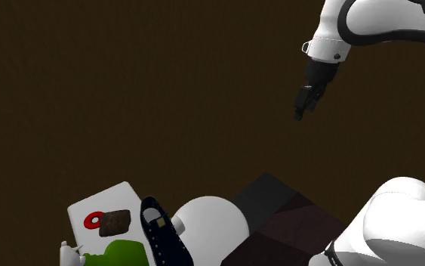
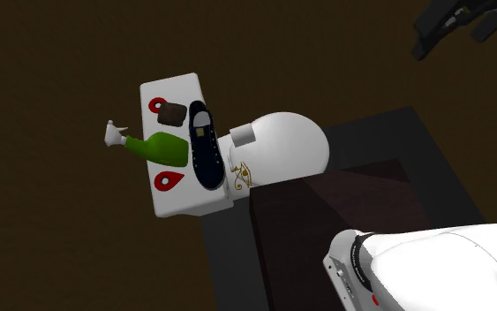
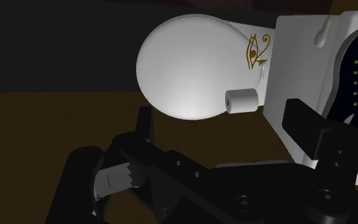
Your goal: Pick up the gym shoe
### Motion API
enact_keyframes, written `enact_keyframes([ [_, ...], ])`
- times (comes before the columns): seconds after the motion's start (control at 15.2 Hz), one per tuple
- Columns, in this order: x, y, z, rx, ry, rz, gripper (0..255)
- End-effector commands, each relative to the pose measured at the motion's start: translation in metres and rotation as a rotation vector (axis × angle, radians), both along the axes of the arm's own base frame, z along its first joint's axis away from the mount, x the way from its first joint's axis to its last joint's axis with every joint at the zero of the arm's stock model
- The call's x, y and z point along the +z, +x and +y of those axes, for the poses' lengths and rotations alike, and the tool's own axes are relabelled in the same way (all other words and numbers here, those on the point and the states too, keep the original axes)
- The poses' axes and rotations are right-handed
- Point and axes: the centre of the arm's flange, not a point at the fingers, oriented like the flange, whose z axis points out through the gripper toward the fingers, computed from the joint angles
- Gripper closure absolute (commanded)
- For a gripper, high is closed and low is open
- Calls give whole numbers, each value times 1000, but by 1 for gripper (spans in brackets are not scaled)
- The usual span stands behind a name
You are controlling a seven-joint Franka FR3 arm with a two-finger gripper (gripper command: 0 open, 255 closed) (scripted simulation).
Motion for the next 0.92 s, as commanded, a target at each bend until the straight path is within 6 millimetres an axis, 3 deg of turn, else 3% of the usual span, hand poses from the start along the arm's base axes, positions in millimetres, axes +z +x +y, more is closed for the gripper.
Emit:
enact_keyframes([
  [0.0, 0, 0, 0, 0, 0, 0, 0],
  [0.86, -102, 46, 123, -28, 42, 4, 0],
])
